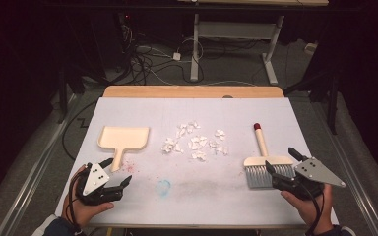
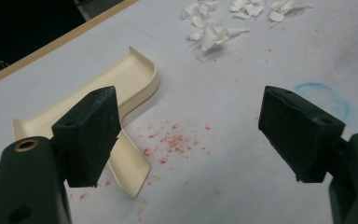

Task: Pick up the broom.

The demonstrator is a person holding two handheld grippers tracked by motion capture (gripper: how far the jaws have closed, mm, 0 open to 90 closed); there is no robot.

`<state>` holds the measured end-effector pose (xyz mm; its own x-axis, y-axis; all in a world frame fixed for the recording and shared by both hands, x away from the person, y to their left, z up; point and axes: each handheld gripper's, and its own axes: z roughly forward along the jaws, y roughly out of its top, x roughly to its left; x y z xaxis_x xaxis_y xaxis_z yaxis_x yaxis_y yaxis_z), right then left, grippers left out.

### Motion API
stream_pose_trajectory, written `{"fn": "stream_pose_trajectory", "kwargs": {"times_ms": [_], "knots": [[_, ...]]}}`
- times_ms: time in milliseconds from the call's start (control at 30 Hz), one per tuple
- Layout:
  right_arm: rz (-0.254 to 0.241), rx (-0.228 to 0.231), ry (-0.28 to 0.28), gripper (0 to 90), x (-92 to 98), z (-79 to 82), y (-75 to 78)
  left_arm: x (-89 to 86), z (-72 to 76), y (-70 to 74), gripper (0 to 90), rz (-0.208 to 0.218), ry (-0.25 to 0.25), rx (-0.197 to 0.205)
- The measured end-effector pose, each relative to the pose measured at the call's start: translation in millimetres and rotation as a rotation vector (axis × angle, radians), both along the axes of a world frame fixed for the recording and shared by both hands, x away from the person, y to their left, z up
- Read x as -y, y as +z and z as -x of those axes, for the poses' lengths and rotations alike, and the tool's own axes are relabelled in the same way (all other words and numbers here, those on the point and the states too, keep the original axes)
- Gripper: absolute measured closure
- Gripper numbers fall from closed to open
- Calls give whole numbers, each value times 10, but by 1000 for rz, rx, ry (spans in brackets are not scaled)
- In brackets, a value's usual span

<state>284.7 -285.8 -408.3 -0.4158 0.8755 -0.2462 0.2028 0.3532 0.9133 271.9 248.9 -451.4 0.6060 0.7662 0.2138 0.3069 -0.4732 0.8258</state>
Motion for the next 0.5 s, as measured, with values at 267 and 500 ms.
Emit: {"fn": "stream_pose_trajectory", "kwargs": {"times_ms": [267, 500], "knots": [[1, -5, -1, 201, -7, -4, -12, 6, 9, -8, 201, -13, 0, -5], [11, -5, 0, 202, -35, -6, -1, -55, -5, 22, 204, -28, 100, -12]]}}
